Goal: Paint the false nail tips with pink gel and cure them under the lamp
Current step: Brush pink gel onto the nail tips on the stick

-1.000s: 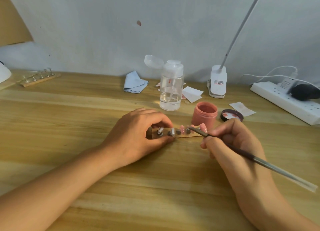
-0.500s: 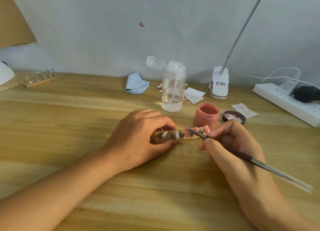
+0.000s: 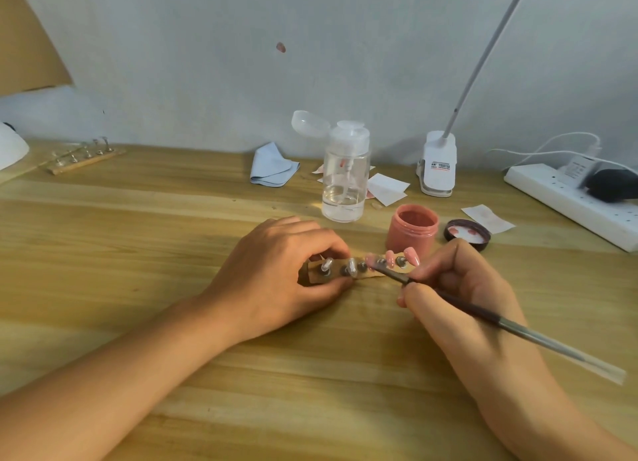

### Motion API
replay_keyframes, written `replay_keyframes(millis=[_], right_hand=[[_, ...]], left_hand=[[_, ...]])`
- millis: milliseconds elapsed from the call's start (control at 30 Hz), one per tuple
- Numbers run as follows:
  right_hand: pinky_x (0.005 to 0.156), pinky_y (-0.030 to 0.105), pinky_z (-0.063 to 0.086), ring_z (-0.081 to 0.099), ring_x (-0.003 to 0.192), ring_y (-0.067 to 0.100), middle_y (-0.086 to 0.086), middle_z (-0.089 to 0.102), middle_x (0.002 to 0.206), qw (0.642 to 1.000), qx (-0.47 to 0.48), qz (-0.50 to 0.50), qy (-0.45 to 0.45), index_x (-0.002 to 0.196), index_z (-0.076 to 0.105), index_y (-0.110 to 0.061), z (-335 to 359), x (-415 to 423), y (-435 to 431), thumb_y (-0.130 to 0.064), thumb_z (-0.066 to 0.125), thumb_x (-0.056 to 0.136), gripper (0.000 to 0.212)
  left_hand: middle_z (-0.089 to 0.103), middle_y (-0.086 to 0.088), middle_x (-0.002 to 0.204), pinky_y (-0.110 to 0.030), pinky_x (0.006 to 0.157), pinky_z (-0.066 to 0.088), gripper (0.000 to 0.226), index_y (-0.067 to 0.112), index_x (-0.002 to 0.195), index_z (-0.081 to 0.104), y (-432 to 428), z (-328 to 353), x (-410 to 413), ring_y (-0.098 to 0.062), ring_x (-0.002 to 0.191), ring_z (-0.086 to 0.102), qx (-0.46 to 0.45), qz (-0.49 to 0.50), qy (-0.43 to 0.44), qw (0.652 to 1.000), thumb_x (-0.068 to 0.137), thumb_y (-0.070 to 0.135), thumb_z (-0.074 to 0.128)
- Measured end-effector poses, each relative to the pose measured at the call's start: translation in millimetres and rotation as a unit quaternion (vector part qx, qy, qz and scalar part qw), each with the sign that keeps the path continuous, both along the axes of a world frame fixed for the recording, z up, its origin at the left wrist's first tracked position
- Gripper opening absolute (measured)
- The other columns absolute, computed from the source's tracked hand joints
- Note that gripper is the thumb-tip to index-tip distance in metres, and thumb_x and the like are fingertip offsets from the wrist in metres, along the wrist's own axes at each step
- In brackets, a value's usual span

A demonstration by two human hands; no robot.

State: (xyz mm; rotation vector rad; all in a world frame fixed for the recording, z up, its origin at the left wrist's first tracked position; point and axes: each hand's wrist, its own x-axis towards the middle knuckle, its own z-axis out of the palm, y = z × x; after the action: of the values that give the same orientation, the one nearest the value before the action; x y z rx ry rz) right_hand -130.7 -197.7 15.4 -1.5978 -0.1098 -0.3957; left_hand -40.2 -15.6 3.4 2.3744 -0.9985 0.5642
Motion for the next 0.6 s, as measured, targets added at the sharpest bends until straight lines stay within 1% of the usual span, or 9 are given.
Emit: replay_keyframes(millis=[33,133,167,233,300,367,433,533,600], right_hand=[[0.061,-0.001,0.038,0.061,0.065,-0.013,-0.014,0.069,0.06,1.0,0.002,0.003,-0.003,0.077,0.05,0.002,0.7,-0.5,0.1,0.007,0.065,0.076,0.016],[0.058,-0.001,0.037,0.06,0.063,-0.013,-0.016,0.067,0.059,1.0,0.0,0.0,-0.01,0.077,0.049,0.001,3.1,-1.9,0.6,-0.005,0.058,0.066,0.016],[0.058,0.0,0.038,0.06,0.064,-0.013,-0.015,0.068,0.059,1.0,0.002,-0.001,-0.008,0.077,0.049,0.001,2.3,-1.3,0.0,-0.004,0.061,0.069,0.016],[0.06,0.002,0.04,0.063,0.068,-0.011,-0.01,0.07,0.063,1.0,0.011,-0.005,-0.001,0.078,0.05,0.0,-1.3,0.9,-0.9,0.009,0.066,0.079,0.019],[0.061,0.003,0.042,0.065,0.069,-0.009,-0.008,0.072,0.065,1.0,0.011,-0.004,0.003,0.078,0.05,-0.001,-2.8,2.3,-1.1,0.016,0.061,0.081,0.02],[0.058,0.002,0.039,0.063,0.066,-0.01,-0.011,0.069,0.062,1.0,0.004,-0.005,-0.002,0.077,0.05,-0.001,-3.4,2.1,-1.4,0.01,0.068,0.077,0.021],[0.055,0.003,0.038,0.061,0.063,-0.01,-0.013,0.068,0.06,1.0,0.002,-0.004,-0.009,0.077,0.05,-0.001,-2.0,0.8,-1.8,-0.001,0.065,0.071,0.016],[0.055,0.001,0.037,0.06,0.062,-0.012,-0.015,0.066,0.058,1.0,0.008,-0.005,-0.007,0.076,0.05,-0.001,-1.6,1.3,-2.6,0.006,0.068,0.073,0.02],[0.054,0.001,0.036,0.057,0.062,-0.013,-0.016,0.065,0.057,1.0,-0.006,-0.011,-0.003,0.074,0.051,-0.005,-1.0,1.4,-1.8,-0.006,0.064,0.064,0.016]], left_hand=[[0.06,0.018,0.079,-0.026,0.074,0.042,0.017,0.032,0.093,0.07,0.0,0.0,-0.1,-0.003,0.078,0.052,-0.001,0.0,0.001,1.0,0.081,0.042,0.075],[0.061,0.018,0.08,-0.028,0.076,0.043,0.017,0.032,0.093,0.07,-0.4,0.2,0.0,-0.003,0.079,0.053,-0.001,-0.002,0.005,1.0,0.081,0.043,0.073],[0.061,0.018,0.081,-0.028,0.077,0.044,0.017,0.032,0.093,0.07,-0.4,0.2,0.0,-0.003,0.079,0.053,-0.001,-0.003,0.006,1.0,0.081,0.043,0.073],[0.061,0.018,0.081,-0.029,0.077,0.044,0.017,0.032,0.093,0.07,-0.2,0.2,-0.1,-0.003,0.079,0.053,-0.001,-0.006,0.005,1.0,0.082,0.044,0.071],[0.061,0.018,0.08,-0.028,0.076,0.043,0.017,0.031,0.093,0.07,-0.3,0.3,-0.3,-0.003,0.078,0.053,-0.001,-0.008,0.001,1.0,0.082,0.043,0.073],[0.06,0.018,0.079,-0.027,0.075,0.042,0.016,0.031,0.093,0.07,-0.8,0.8,-0.4,-0.003,0.078,0.052,0.001,-0.007,-0.003,1.0,0.082,0.041,0.075],[0.058,0.018,0.078,-0.026,0.074,0.041,0.015,0.031,0.092,0.07,-1.0,0.9,-0.4,-0.002,0.077,0.051,0.003,-0.005,-0.007,1.0,0.081,0.041,0.075],[0.059,0.018,0.078,-0.024,0.074,0.04,0.016,0.031,0.092,0.07,-0.8,0.4,-0.2,-0.002,0.077,0.051,0.004,-0.004,-0.007,1.0,0.081,0.041,0.075],[0.059,0.018,0.078,-0.024,0.073,0.04,0.016,0.031,0.092,0.07,-0.6,0.1,-0.1,-0.003,0.077,0.052,0.005,-0.004,-0.008,1.0,0.081,0.041,0.075]])
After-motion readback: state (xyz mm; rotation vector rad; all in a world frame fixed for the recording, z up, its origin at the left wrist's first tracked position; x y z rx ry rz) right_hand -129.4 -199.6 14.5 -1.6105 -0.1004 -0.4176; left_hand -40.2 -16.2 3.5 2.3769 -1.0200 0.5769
